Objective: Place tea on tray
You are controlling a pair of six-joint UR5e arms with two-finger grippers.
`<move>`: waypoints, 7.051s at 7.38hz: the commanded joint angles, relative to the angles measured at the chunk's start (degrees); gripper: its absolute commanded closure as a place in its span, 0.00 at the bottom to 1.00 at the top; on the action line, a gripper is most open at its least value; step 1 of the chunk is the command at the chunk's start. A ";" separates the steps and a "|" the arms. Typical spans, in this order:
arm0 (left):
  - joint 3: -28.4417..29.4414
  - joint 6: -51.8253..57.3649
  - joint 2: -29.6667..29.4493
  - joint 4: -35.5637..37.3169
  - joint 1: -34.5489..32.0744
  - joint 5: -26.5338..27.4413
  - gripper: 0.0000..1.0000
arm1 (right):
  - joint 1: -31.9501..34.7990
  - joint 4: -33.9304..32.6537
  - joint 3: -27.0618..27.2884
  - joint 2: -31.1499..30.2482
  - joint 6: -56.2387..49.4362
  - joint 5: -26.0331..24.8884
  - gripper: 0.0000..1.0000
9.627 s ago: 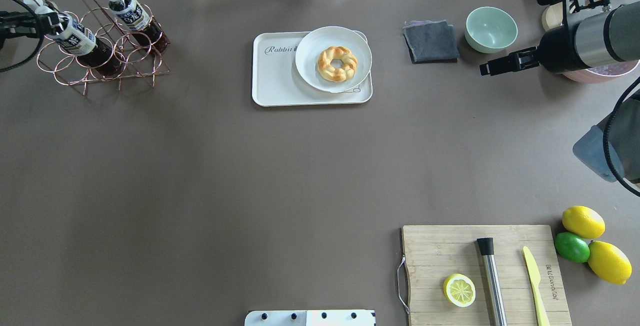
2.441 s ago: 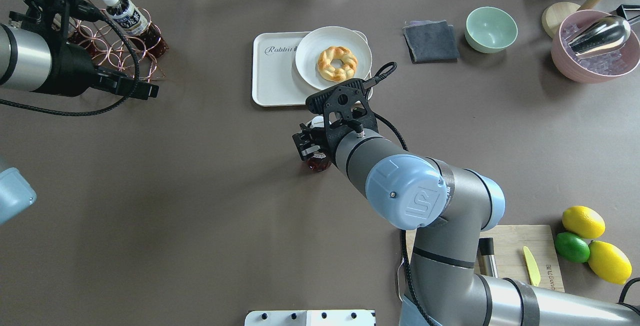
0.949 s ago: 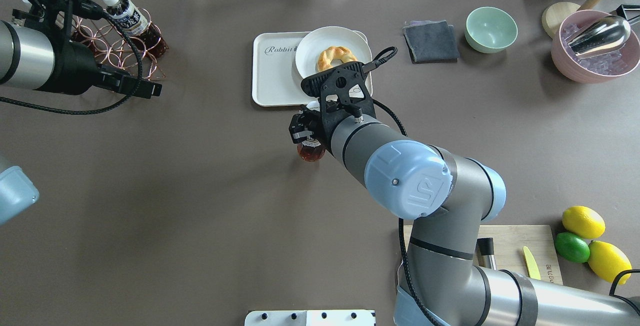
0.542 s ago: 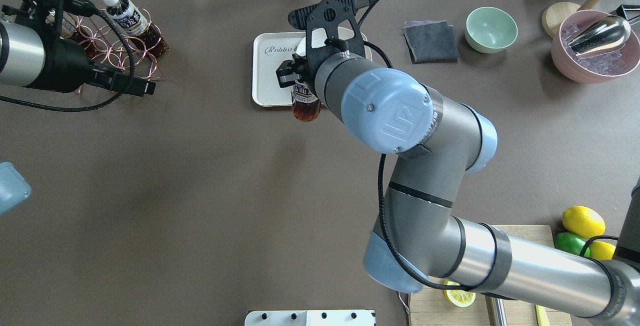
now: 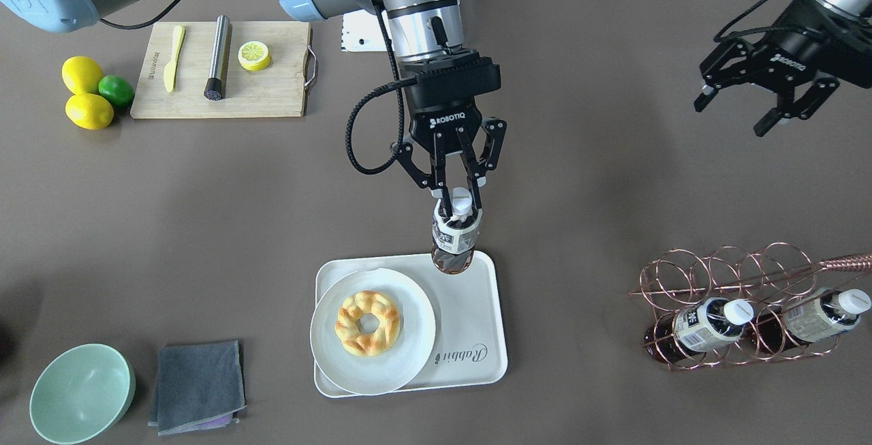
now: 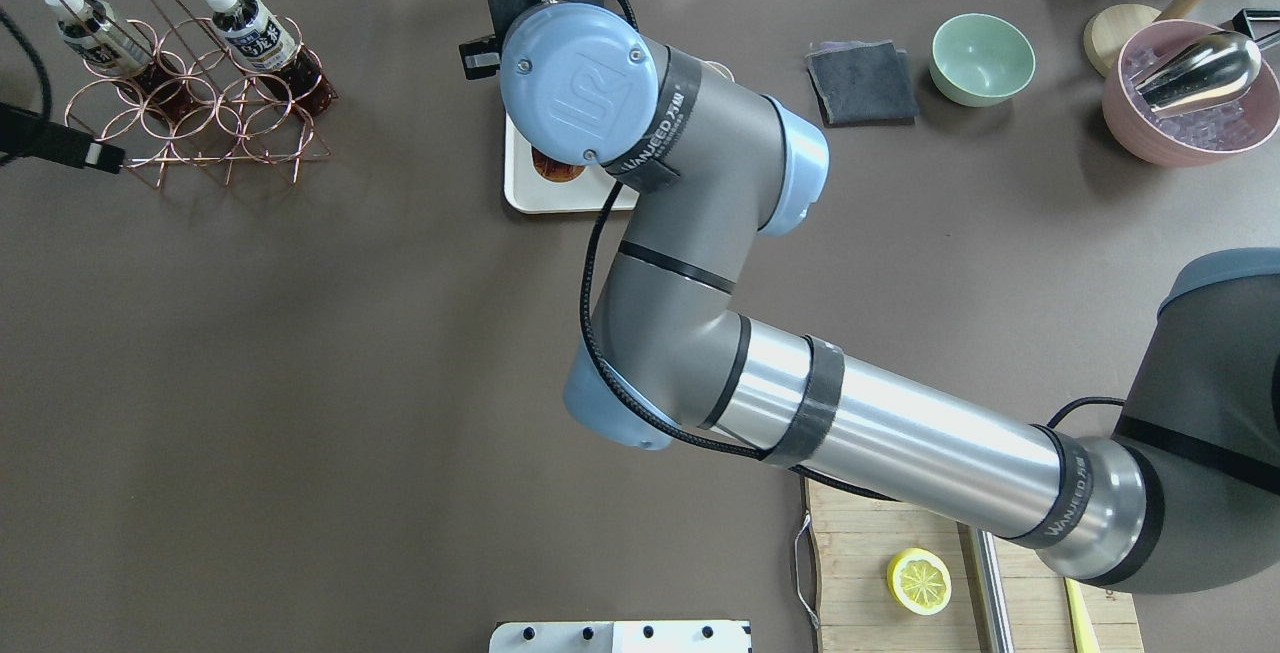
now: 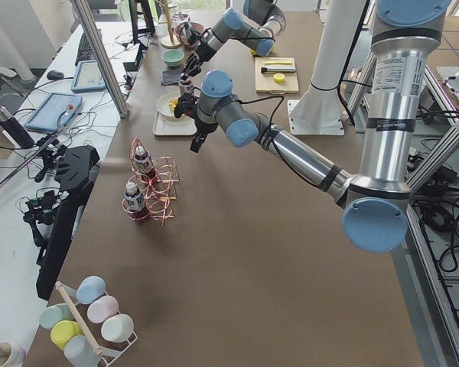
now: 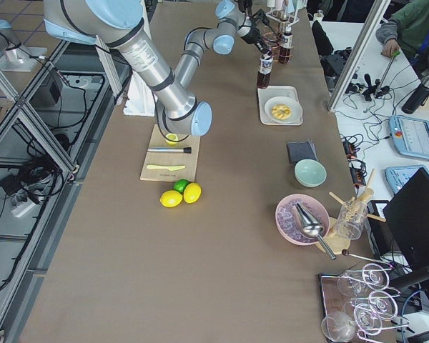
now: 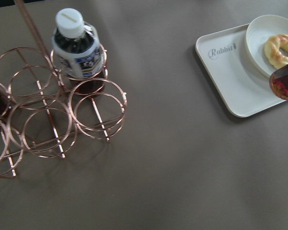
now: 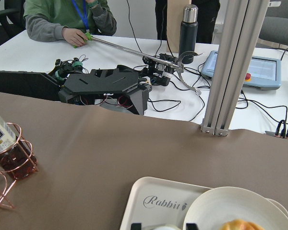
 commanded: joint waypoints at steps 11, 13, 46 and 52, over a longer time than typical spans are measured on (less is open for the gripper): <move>3.83 11.14 3.70 1.11 -8.37 -5.03 0.00 | 3.66 14.02 -15.77 2.85 0.09 4.28 0.00; 8.55 13.23 3.53 1.99 -14.39 -10.97 0.00 | 10.58 13.24 -8.23 -7.21 0.00 19.34 0.00; 21.15 45.77 17.85 16.93 -27.09 -0.38 0.01 | 57.29 -24.12 15.02 -60.97 -55.63 51.77 0.00; 21.15 45.77 17.76 16.85 -27.18 -0.46 0.01 | 57.29 -24.12 15.02 -61.06 -55.63 51.77 0.00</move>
